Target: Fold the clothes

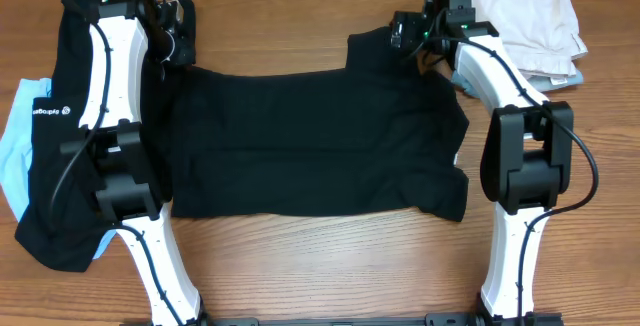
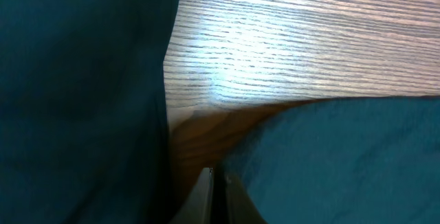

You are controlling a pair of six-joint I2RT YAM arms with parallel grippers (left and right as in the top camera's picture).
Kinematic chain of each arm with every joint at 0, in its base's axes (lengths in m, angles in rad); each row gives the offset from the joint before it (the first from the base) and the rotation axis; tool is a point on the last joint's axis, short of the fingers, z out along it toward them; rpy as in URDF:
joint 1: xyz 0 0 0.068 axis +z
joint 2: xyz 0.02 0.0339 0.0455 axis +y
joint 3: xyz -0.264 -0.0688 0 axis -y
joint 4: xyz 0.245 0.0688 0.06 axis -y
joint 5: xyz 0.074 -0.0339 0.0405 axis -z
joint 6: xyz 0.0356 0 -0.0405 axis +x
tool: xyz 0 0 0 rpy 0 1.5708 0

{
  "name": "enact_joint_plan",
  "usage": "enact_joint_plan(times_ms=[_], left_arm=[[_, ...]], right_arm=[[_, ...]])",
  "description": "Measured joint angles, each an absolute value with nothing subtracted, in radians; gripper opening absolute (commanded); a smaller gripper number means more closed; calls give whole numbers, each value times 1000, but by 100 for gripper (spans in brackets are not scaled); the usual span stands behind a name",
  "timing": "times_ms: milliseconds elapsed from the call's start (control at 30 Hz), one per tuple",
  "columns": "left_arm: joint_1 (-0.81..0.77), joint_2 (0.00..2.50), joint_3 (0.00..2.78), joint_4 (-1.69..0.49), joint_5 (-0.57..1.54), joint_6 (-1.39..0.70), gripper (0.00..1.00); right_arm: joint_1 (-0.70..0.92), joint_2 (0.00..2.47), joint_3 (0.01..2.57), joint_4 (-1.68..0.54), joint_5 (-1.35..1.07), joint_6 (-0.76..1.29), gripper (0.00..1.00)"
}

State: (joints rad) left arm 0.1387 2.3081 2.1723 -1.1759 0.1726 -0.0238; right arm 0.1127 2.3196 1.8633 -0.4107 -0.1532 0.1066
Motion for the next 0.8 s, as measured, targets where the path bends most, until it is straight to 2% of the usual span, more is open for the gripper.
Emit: enact_joint_plan(times_ms=[100, 500, 600, 633, 667, 700, 800], left_arm=[[139, 2308, 2172, -1176, 173, -24, 4], [139, 2308, 2172, -1176, 173, -24, 4], [139, 2308, 2172, -1176, 172, -24, 4], [139, 2308, 2172, -1176, 173, -24, 4], [139, 2308, 2172, -1176, 173, -24, 4], [139, 2308, 2172, -1175, 172, -24, 4], [139, 2308, 2172, -1175, 173, -24, 4]], right_arm=[[119, 2333, 1863, -380, -153, 104, 78], [124, 2435, 1863, -356, -85, 104, 77], [124, 2440, 1863, -347, -77, 100, 73], [124, 2440, 1863, -347, -75, 99, 66], [124, 2442, 1863, -345, -74, 95, 46], [124, 2444, 1863, -341, -74, 95, 13], [124, 2450, 1863, -332, -71, 102, 10]])
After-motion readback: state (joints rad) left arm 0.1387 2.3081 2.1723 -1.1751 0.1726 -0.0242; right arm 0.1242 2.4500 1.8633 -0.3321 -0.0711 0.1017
